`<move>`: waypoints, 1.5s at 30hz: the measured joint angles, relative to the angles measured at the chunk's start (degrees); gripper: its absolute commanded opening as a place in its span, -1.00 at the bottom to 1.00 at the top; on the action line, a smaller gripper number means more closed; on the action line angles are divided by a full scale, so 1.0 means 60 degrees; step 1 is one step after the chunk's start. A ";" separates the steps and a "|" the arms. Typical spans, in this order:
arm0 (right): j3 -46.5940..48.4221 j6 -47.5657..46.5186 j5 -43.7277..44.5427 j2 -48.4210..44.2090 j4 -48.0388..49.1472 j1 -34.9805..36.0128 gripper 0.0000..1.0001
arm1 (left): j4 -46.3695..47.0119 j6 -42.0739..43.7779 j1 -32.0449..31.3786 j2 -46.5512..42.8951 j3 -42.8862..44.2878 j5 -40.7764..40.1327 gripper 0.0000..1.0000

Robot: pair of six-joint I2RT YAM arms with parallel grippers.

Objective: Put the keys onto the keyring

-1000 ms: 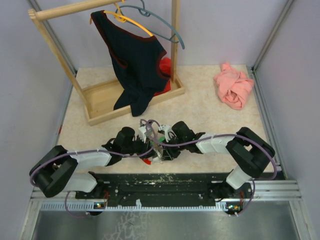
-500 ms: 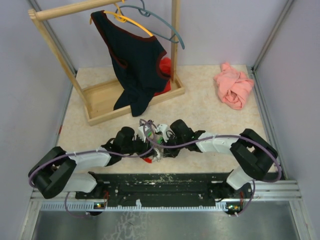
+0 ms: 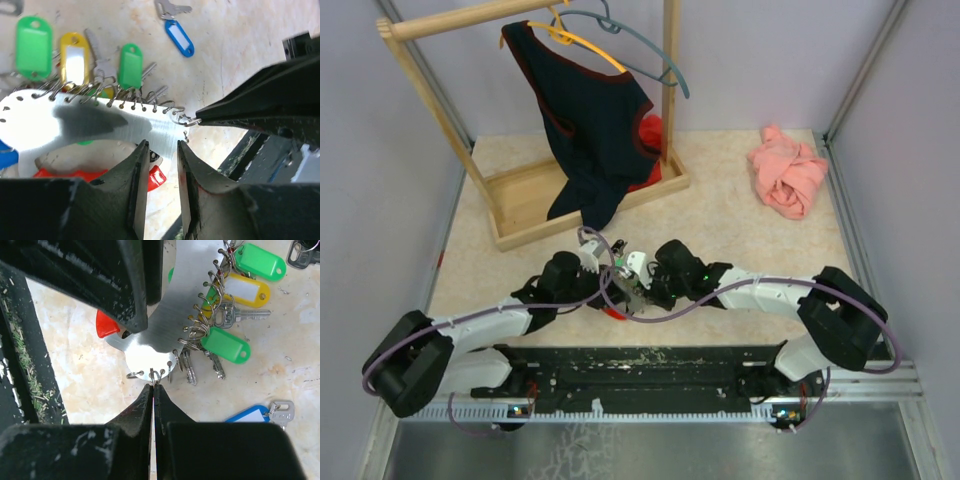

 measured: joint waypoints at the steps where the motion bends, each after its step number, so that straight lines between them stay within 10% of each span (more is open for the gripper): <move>1: 0.0000 -0.0091 0.0062 0.0000 0.0000 0.0033 -1.00 | -0.0189 -0.0401 0.0036 -0.0124 0.0000 -0.0175 -0.16; 26: 0.0120 -0.0667 0.0659 -0.0004 0.0280 0.0681 -1.00 | 0.1035 -0.6193 0.0117 0.0743 -0.0860 -0.1020 -0.02; 45: -0.0415 -0.0579 0.0729 -0.0386 0.0947 0.0780 -1.00 | 0.5992 -0.6954 0.0222 0.1869 -0.2532 -0.1064 -0.99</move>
